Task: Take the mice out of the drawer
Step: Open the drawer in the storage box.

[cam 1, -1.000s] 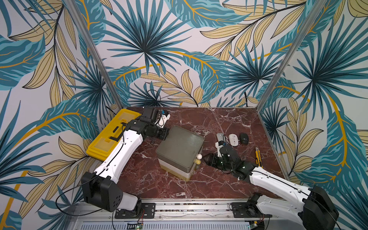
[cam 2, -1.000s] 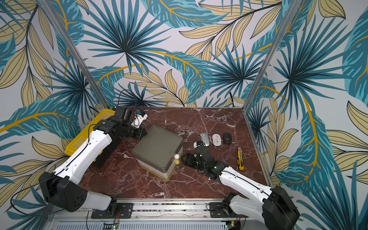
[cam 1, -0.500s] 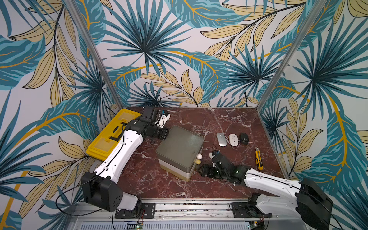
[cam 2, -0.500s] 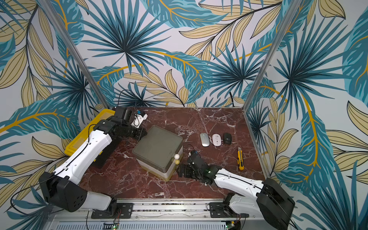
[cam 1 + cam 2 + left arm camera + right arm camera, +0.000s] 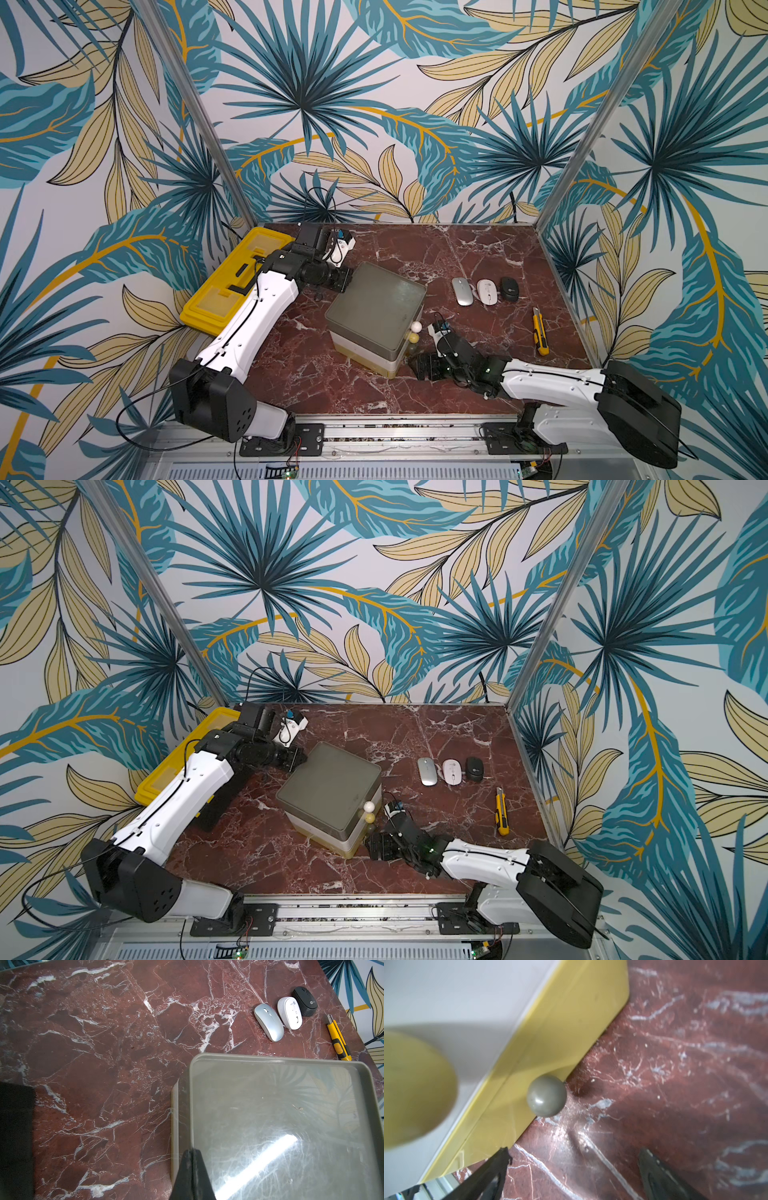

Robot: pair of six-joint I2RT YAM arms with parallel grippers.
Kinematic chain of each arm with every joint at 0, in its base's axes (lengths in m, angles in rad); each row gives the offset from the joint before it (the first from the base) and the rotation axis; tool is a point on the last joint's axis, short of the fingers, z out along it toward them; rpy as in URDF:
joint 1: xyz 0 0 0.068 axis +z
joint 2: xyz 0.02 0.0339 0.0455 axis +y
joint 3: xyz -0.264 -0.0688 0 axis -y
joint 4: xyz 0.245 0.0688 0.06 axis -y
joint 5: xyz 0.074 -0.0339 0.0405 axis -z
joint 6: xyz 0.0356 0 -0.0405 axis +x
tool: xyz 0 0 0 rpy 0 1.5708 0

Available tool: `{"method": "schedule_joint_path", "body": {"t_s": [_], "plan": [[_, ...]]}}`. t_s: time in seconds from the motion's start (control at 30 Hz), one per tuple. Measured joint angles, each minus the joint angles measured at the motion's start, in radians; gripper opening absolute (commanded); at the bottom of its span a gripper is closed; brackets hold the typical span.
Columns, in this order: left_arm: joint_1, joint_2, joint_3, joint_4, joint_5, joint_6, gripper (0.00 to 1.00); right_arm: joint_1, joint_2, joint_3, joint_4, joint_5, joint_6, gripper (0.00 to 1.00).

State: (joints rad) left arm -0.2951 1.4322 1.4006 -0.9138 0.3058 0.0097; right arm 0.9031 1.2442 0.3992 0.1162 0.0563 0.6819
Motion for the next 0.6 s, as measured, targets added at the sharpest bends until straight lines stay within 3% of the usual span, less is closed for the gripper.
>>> {"method": "schedule_joint_path", "body": {"t_s": [0.37,0.6], "plan": [[0.000,0.000,0.000,0.000,0.000,0.000,0.00,0.021,-0.125,-0.120,0.142,0.029,-0.199,0.92],[0.000,0.000,0.000,0.000,0.000,0.000,0.00,0.021,-0.064,-0.136,0.247,0.038,-0.308,0.87]]}}
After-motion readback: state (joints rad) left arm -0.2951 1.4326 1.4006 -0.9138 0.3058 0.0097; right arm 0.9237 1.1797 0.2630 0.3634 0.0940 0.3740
